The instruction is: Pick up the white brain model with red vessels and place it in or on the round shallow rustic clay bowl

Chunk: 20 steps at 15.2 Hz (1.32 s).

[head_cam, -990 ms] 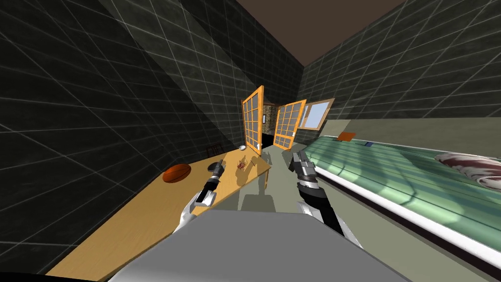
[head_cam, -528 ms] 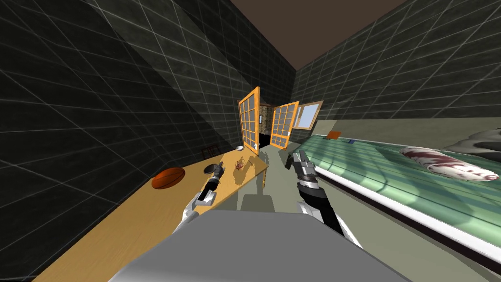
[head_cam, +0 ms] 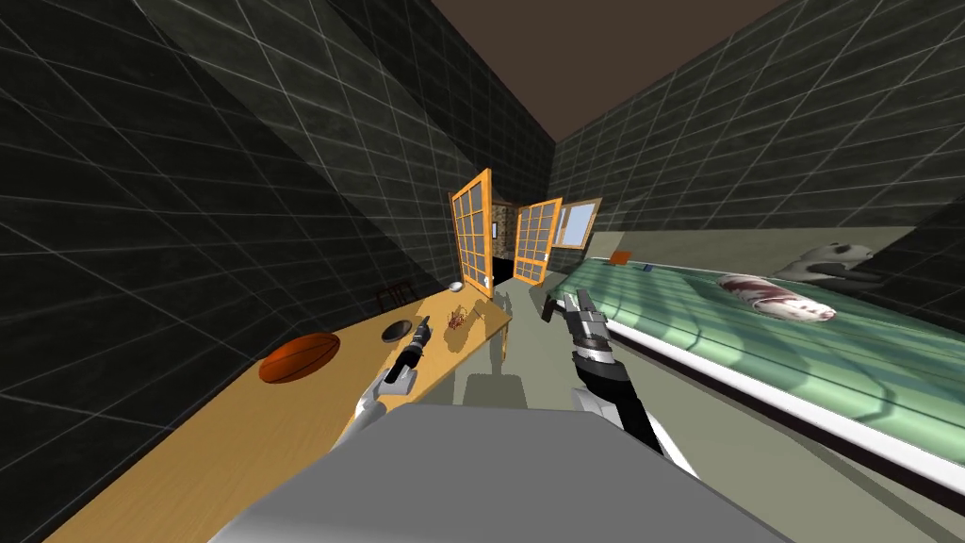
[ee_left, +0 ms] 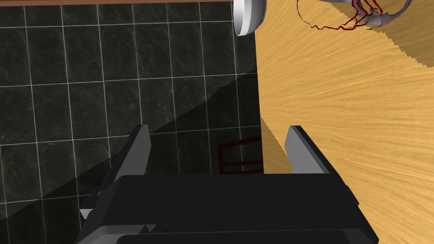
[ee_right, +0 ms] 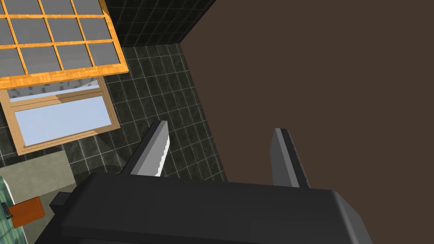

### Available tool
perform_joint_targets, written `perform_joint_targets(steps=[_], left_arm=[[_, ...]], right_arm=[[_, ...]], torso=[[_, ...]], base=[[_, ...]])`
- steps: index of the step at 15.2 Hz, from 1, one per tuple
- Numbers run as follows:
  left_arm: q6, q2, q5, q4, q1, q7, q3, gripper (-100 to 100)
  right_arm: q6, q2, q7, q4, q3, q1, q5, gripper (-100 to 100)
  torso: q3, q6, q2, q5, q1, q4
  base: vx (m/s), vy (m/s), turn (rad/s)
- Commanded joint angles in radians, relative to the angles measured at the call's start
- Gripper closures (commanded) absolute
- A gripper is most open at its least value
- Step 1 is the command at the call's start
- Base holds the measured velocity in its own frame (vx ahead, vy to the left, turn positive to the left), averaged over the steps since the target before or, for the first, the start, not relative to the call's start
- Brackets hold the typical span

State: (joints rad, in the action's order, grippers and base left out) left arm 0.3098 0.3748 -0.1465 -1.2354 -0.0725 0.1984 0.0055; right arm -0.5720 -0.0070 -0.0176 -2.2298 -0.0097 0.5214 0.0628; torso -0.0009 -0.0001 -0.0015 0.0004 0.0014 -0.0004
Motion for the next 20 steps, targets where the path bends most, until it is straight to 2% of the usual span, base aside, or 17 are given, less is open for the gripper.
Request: perform_joint_targets(steps=[1,6,8,9,10,11,12,14,17,18,20], left_arm=[[-0.020,0.003,0.000,0.050,0.020,0.003,-0.003,-100],[-0.068,0.010,0.003,0.165,0.073,0.006,-0.015,-100],[-0.068,0.010,0.003,0.176,0.073,0.006,-0.015,-100],[-0.084,0.014,0.006,0.211,0.090,0.006,-0.019,-100],[-0.084,0.014,0.006,0.214,0.090,0.006,-0.019,-100],[-0.100,0.018,0.008,0.249,0.106,0.007,-0.024,-100],[-0.100,0.018,0.008,0.251,0.106,0.007,-0.024,-100],[-0.131,0.028,0.014,0.313,0.136,0.008,-0.035,-100],[-0.146,0.033,0.017,0.351,0.150,0.008,-0.040,-100],[-0.160,0.038,0.020,0.378,0.163,0.008,-0.045,-100],[-0.160,0.038,0.020,0.380,0.163,0.008,-0.045,-100]], right_arm=[[0.000,0.000,0.000,0.000,0.000,0.000,0.000,0],[0.000,0.000,0.000,0.000,0.000,0.000,0.000,0],[0.000,0.000,0.000,0.000,0.000,0.000,0.000,0],[0.000,0.000,0.000,0.000,0.000,0.000,0.000,0],[0.000,0.000,0.000,0.000,0.000,0.000,0.000,0],[0.000,0.000,0.000,0.000,0.000,0.000,0.000,0],[0.000,0.000,0.000,0.000,0.000,0.000,0.000,0],[0.000,0.000,0.000,0.000,0.000,0.000,0.000,0],[0.000,0.000,0.000,0.000,0.000,0.000,0.000,0],[0.000,0.000,0.000,0.000,0.000,0.000,0.000,0],[0.000,0.000,0.000,0.000,0.000,0.000,0.000,0]], torso=[[0.000,0.000,0.000,0.000,0.000,0.000],[0.000,0.000,-0.001,0.000,0.000,0.000],[0.000,0.000,-0.001,0.000,-0.001,0.000],[0.000,0.000,-0.001,0.000,-0.001,0.000],[0.000,0.000,-0.001,0.000,-0.001,0.000],[0.000,0.000,-0.001,0.000,-0.001,0.000],[-0.001,0.001,-0.001,0.000,-0.001,0.000],[-0.001,0.000,-0.001,0.000,-0.001,0.000],[-0.001,0.001,-0.002,0.000,-0.001,0.000],[-0.001,0.000,-0.002,0.000,-0.001,0.000],[-0.001,0.000,-0.002,0.000,-0.001,0.000]], base=[[0.000,0.005,-0.149],[0.008,0.009,-0.190],[0.008,0.005,-0.106],[0.009,-0.001,-0.126],[0.011,-0.001,-0.136],[0.014,-0.001,-0.181],[0.016,0.000,-0.149],[0.022,-0.002,-0.186],[0.026,0.002,-0.158],[0.022,0.005,-0.094],[0.019,0.002,-0.067]])
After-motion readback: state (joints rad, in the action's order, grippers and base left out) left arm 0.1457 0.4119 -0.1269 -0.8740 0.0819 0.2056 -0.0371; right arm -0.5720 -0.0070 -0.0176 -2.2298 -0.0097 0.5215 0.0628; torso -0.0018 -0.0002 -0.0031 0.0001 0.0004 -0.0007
